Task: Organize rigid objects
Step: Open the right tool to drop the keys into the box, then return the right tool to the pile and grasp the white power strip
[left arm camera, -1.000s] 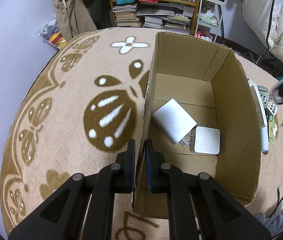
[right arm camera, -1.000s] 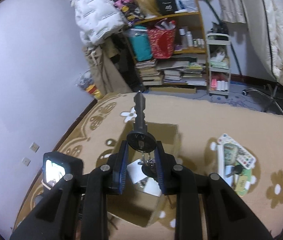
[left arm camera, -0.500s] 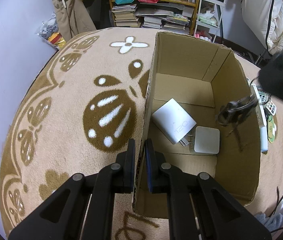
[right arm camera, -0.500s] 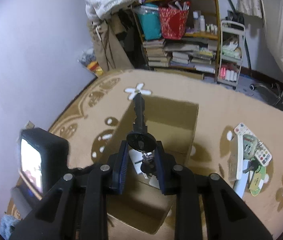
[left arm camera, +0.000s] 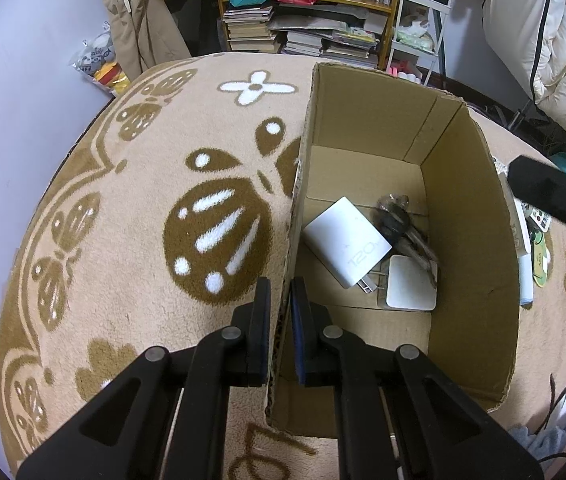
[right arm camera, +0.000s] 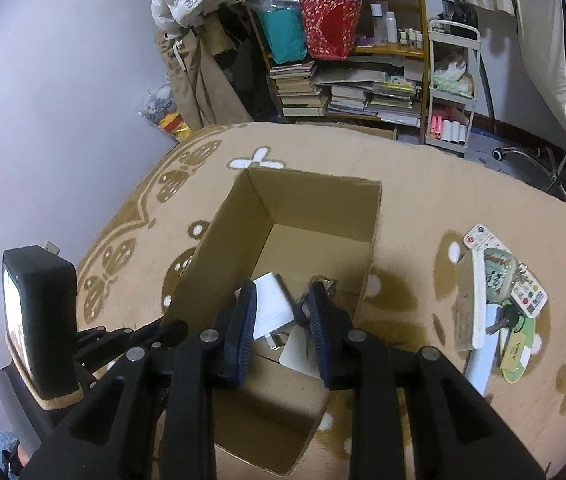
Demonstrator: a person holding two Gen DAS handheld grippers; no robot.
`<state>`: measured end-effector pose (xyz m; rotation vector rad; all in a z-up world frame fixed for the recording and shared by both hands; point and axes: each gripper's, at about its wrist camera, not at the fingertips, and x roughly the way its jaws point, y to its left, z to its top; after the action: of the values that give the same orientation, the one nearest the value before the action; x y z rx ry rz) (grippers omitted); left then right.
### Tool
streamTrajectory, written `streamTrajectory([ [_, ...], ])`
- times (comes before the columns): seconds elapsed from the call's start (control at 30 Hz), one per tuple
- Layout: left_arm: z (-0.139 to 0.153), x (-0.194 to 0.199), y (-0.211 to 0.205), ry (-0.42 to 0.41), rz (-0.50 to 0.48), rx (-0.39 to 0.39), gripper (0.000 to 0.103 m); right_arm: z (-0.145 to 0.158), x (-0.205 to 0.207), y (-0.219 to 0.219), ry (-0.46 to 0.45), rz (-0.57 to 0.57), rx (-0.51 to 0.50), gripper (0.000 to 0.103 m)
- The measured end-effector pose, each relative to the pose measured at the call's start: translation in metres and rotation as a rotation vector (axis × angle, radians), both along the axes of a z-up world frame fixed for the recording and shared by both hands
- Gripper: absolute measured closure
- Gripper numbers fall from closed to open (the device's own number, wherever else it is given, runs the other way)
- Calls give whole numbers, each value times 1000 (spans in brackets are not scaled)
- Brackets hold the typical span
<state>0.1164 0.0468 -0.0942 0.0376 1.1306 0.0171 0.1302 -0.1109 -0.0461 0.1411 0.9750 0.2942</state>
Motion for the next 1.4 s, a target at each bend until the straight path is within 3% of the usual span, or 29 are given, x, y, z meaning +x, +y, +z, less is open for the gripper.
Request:
streamTrajectory([
  [0.03, 0, 0, 0, 2, -1, -2, 93, 1, 0, -1, -1, 0, -1, 73],
  [0.1, 0, 0, 1, 0, 0, -1, 93, 5, 0, -4, -8, -3, -7, 61],
  [0.17, 0, 0, 1, 0, 1, -3, 93, 8, 0, -8, -19, -11, -10, 41],
  [0.3, 1, 1, 2, 0, 2, -6, 93, 13, 3, -22, -37, -34, -15, 30],
  [0.37, 1, 1, 2, -1, 1, -3, 93, 12, 7, -29, -36, -47, -22, 14],
  [0.4, 1, 2, 3, -1, 1, -2, 93, 11, 8, -35, -33, -56, -18, 12],
  [0.53, 1, 2, 3, 0, 2, 0, 93, 5, 16, -58, 8, -69, 35, 11],
  [0.8, -1, 4, 4, 3, 5, 3, 93, -12, 24, -96, 22, -128, -52, 10],
  [1.23, -3, 4, 2, 3, 1, 25, 93, -54, 30, -126, 67, -165, -107, 10],
  [1.4, -3, 4, 1, 4, 0, 27, 93, -72, 31, -134, 81, -176, -118, 17],
])
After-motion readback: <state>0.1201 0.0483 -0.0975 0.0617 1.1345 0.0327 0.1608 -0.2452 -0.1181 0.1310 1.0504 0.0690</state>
